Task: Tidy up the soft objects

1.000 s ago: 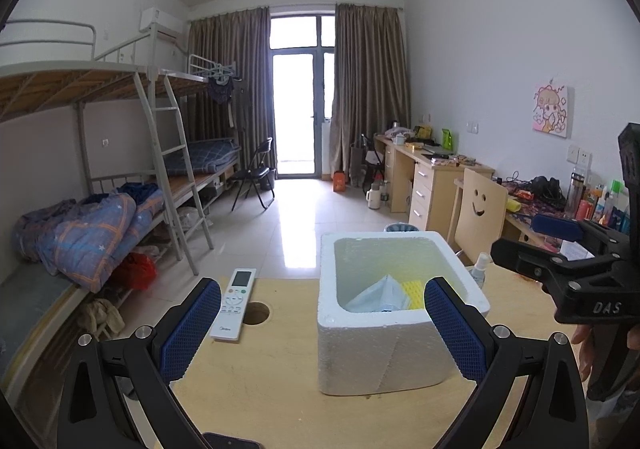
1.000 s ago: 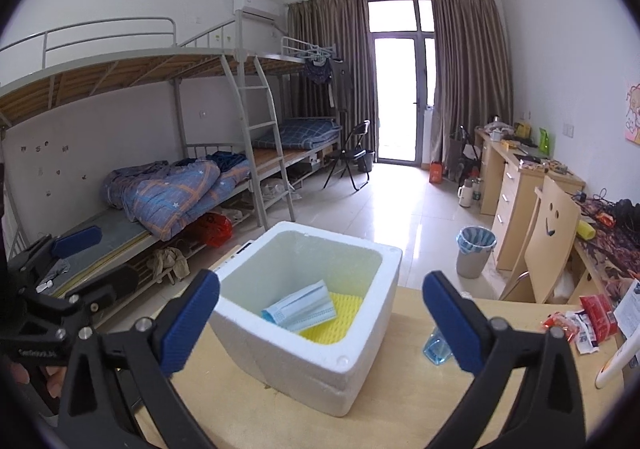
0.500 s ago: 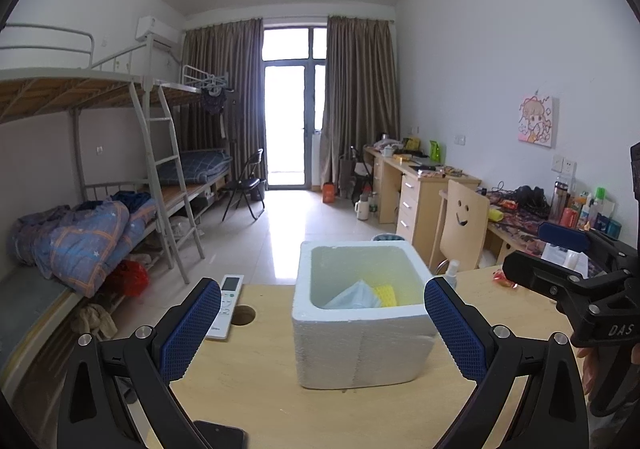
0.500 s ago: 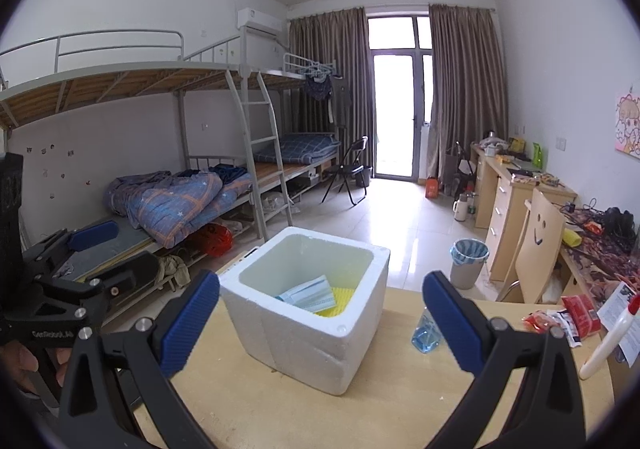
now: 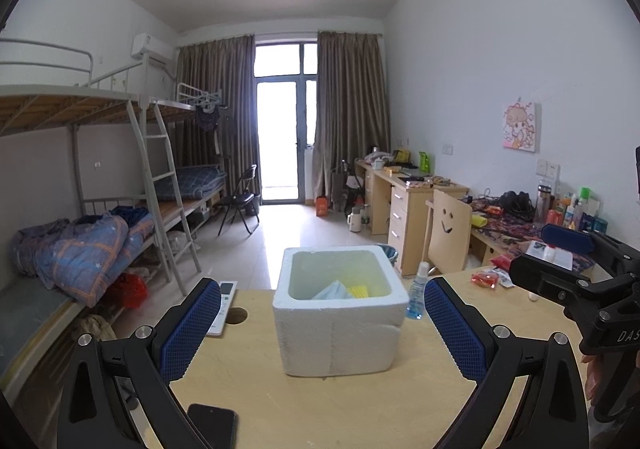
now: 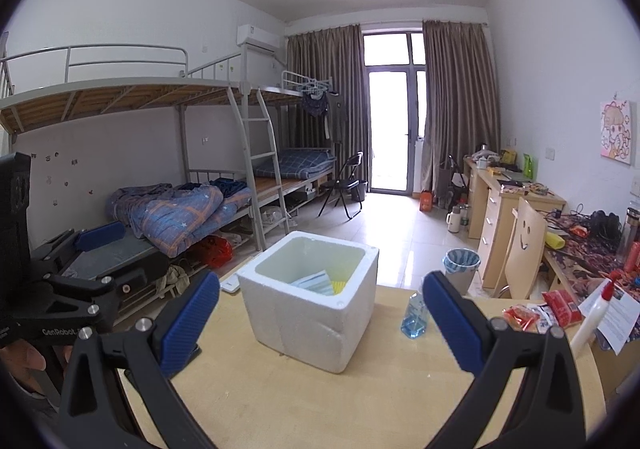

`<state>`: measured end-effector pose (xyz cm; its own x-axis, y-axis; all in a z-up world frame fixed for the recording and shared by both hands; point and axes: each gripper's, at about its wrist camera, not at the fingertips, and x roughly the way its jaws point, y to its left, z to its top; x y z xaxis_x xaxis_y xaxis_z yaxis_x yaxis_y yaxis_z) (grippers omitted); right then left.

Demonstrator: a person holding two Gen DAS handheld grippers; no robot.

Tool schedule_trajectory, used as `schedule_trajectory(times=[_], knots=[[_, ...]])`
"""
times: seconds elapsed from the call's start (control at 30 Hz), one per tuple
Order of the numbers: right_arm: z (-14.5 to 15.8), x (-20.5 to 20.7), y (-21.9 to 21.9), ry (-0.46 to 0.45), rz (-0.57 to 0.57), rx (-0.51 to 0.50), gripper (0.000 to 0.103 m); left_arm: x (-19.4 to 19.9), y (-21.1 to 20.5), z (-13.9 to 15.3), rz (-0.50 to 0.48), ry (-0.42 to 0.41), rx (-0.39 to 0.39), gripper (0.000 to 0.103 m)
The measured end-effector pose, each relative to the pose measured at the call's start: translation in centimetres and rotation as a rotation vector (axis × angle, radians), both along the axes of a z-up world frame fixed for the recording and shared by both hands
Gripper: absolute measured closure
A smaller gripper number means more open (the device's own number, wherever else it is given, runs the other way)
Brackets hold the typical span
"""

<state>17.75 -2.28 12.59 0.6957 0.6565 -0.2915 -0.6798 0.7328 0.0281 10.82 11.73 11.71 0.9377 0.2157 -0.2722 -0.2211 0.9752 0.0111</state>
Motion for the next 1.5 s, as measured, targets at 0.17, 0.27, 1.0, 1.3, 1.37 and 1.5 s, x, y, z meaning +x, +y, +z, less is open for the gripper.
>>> schedule_trajectory(times=[0.17,0.27,1.0,1.3,1.37,1.5], knots=[[0.1,-1.7,-0.9,-0.010,-0.013,-0.008,0.000,-1.7,-1.2,0.0,-0.009,-0.007,0.000,0.001],[0.1,-2.8,-1.5,-0.017,-0.024,-0.009,0.000,-2.6,-1.8,0.2,-0.020,-0.014,0.004,0.001],[-1.5,-6.3,-5.2,-0.037,-0.064,0.042,0.000,-6.5,-4.5,-0.8,-0.042,-0.085,0.007,0.001],[-3.8,-8.0,-6.3,-0.049,-0.087,0.069,0.000,-8.2,-5.0,-3.2,-0.048,-0.126,-0.018,0.001],[-4.5,-8.5,-6.4,-0.052,-0.095,0.069,0.000,-8.4,-5.1,-4.2,-0.037,-0.137,-0.010,0.001],[-6.3,-9.4,-6.8,-0.053,-0.113,0.071,0.000,-9.0,-5.3,-5.8,-0.030,-0.156,-0.020,0.001]])
